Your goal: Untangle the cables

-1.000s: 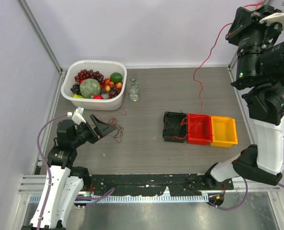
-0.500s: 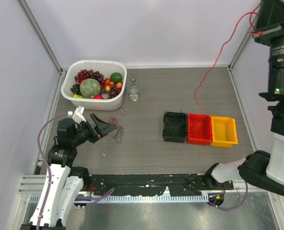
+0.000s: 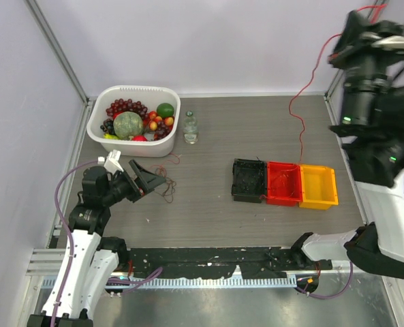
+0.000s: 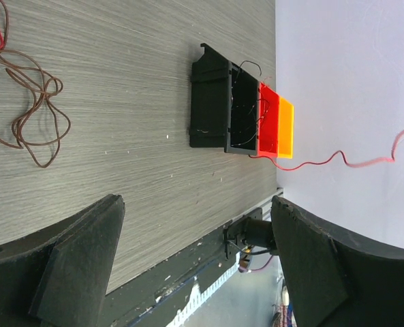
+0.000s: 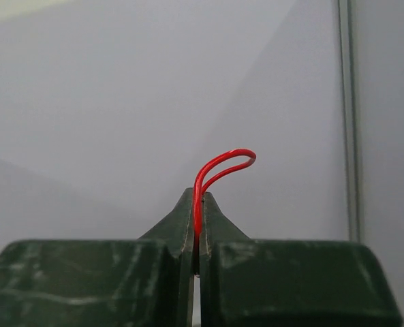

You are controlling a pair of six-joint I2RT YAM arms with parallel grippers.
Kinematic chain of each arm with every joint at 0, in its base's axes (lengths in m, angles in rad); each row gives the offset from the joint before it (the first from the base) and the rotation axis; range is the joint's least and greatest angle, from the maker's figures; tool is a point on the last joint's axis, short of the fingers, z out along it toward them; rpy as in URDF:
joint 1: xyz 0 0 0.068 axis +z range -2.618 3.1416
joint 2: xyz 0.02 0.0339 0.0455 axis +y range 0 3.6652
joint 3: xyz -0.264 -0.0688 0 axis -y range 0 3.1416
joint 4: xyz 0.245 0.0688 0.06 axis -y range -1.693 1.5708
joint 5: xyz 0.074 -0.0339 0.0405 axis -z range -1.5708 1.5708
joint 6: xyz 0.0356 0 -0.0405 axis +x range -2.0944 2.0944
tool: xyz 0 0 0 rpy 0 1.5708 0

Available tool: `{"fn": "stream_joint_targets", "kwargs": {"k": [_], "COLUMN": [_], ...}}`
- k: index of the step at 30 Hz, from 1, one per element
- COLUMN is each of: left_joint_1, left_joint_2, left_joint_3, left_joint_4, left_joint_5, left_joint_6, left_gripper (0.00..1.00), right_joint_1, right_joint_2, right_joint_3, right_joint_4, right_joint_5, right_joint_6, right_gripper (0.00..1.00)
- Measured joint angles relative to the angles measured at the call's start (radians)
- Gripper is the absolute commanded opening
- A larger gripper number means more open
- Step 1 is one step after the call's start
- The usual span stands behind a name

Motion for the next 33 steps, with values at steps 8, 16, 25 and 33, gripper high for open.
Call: {"fn": "stream_joint_targets", "kwargs": {"k": [8, 16, 25, 33], "left_joint_1": [0.0, 0.0, 0.0, -0.001], "left_joint_2": [0.003, -0.011, -0.017, -0.029], "left_joint_3": [0.0, 0.0, -0.001, -0.011], "left_joint_4": [0.003, 0.003, 0.003, 0.004], "left_joint_5": [0.006, 0.01, 0.016, 0.02], "left_joint_6": [-0.001, -0.001, 0.0, 0.002], "left_gripper": [0.93, 0.93, 0.93, 0.93], "right_joint_1": [-0.163, -0.326, -0.342, -0.342], "right_joint_2": [0.048, -0.073, -0.239, -0.323], "right_joint_3": [-0.379, -0.661, -0.88, -1.133], "right_joint_4": [-0.024, -0.172, -0.332, -0.458], "right_joint_5": [0.135, 0.142, 0.069, -0.076], "right_joint_6": [-0.019, 0.221, 0.501, 0.676], "right_gripper": [0.01, 0.01, 0.01, 0.01]}}
